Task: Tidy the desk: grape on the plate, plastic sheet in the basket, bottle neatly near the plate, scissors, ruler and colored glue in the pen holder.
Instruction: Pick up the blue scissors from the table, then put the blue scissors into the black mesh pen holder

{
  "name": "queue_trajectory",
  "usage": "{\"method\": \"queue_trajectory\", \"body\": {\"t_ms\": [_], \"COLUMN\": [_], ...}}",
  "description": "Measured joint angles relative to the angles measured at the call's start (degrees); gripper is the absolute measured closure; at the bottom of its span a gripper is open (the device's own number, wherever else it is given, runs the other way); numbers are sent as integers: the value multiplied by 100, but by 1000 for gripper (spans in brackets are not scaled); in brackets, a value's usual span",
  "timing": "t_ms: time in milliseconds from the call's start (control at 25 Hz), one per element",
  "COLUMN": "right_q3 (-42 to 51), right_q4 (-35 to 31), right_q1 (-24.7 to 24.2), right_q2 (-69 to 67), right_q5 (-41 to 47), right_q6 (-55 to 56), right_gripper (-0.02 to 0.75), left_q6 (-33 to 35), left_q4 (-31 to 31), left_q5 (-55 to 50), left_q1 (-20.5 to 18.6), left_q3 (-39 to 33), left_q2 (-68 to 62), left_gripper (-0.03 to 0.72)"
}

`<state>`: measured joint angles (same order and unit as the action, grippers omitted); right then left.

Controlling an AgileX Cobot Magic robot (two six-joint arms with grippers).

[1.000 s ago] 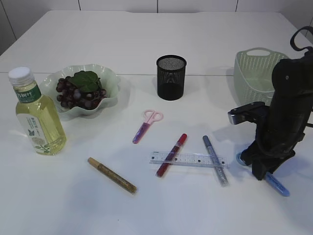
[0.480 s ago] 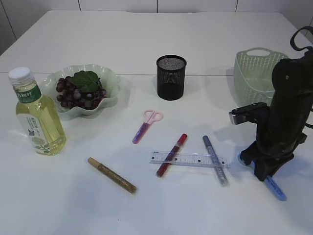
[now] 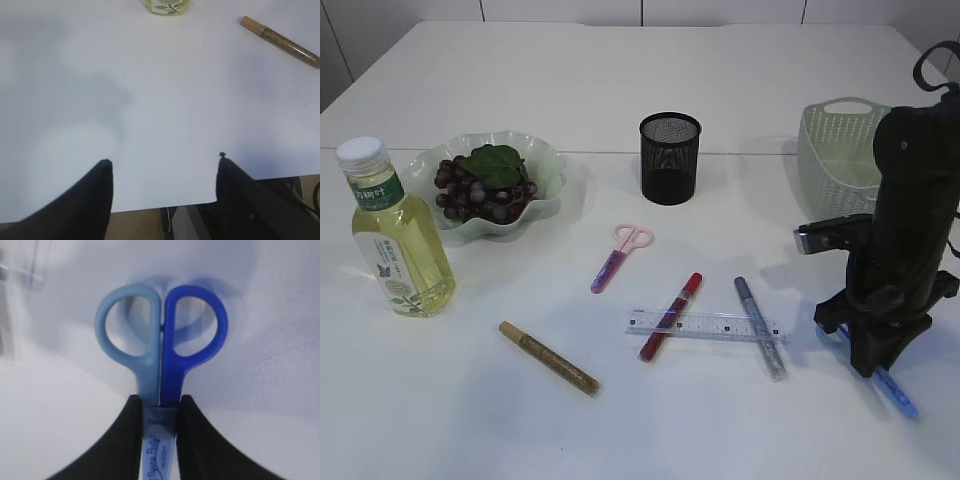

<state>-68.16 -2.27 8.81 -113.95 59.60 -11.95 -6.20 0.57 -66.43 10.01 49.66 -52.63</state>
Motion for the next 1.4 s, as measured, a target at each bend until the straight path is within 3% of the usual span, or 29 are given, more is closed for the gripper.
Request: {"method": "queue_trajectory", "body": {"t_ms": [320,1000,1400], "right_q3": [-168,215,5], "right_q4": [-193,-680,-740], "right_q1": [0,4,702], "right_q2": [-12,1054,1104], "right_q5": [112,-973,-2364], "right_q6": [105,241,201], "right_gripper": [583,584,584], "left_q6": [0,-12,-22], "left_q4": [0,0,0], "left_q5": [-4,-4,-13], "left_q1": [0,0,0], "left_q3": [0,0,0], "left_q2": [0,0,0], "left_gripper": [219,219,219]}}
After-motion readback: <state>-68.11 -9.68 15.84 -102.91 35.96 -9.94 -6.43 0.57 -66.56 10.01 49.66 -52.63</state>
